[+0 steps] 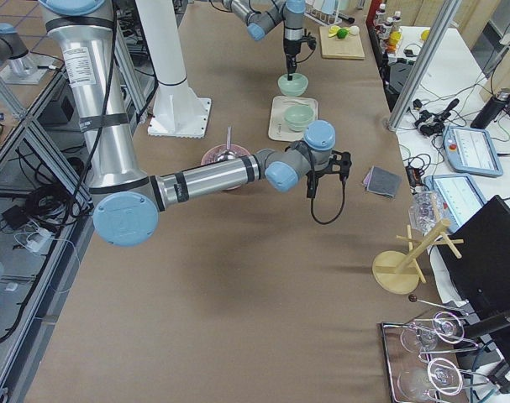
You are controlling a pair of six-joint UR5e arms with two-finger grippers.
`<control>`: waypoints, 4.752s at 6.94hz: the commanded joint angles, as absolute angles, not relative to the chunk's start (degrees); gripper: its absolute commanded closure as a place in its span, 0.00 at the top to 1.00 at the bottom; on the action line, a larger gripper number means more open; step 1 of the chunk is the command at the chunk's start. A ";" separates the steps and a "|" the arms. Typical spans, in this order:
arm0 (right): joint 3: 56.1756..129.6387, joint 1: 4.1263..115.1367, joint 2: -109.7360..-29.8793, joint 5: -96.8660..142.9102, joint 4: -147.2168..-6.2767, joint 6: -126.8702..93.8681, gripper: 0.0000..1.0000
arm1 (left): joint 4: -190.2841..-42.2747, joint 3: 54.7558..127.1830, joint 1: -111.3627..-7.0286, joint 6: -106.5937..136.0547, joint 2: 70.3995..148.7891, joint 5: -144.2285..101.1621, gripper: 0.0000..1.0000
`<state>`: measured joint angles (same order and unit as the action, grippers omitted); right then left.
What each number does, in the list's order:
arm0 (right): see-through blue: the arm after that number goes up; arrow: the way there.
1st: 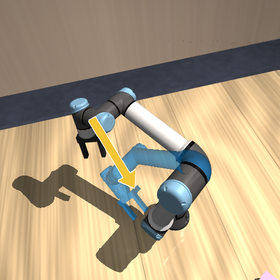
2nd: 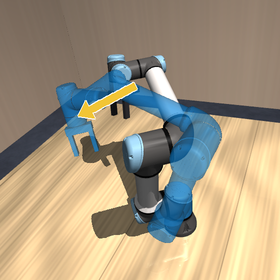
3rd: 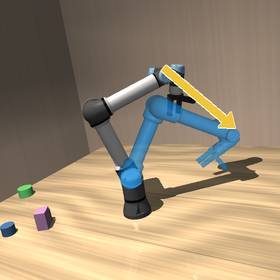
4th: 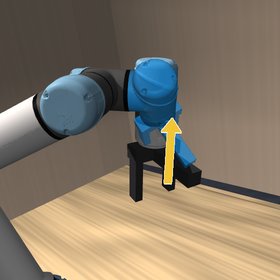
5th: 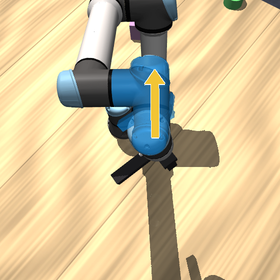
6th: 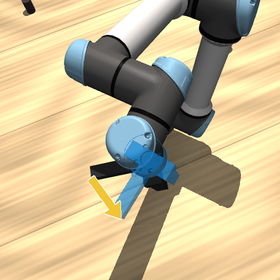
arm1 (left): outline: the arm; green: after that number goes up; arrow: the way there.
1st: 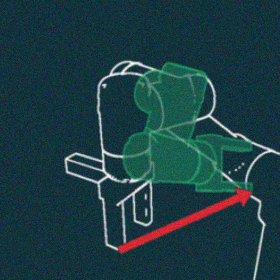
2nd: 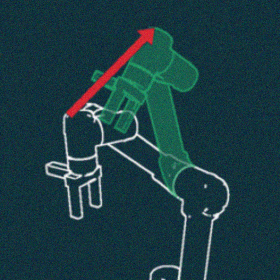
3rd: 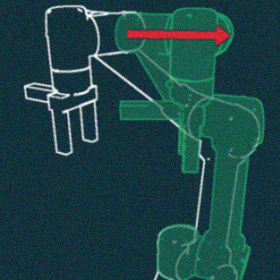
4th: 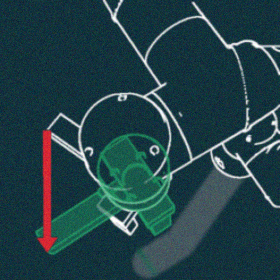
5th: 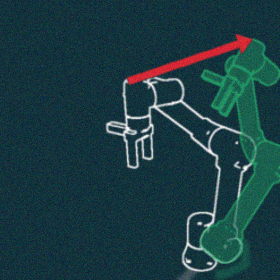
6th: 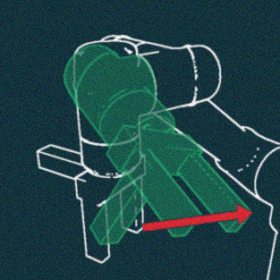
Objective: Stack green bowls together
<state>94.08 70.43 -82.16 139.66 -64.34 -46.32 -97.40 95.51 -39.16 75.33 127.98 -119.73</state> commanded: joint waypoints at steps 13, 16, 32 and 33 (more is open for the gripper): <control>94.04 75.85 -89.47 140.10 -64.34 -34.45 1.00 | -117.31 79.82 -37.44 77.17 135.44 -112.16 0.98; 94.13 76.38 -89.39 140.10 -64.34 -34.45 1.00 | -117.08 80.41 -39.98 77.08 134.74 -111.86 0.99; 90.78 82.33 -90.53 136.41 -72.82 -8.22 1.00 | -96.71 103.44 -81.30 -10.63 78.66 -137.99 0.99; 90.79 83.48 -90.44 136.41 -75.04 -4.69 1.00 | -91.29 104.40 -81.82 -10.55 78.66 -137.99 0.99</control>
<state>90.61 81.94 -90.45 136.42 -71.80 -9.30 -96.32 103.81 -81.45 -9.73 78.68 -138.12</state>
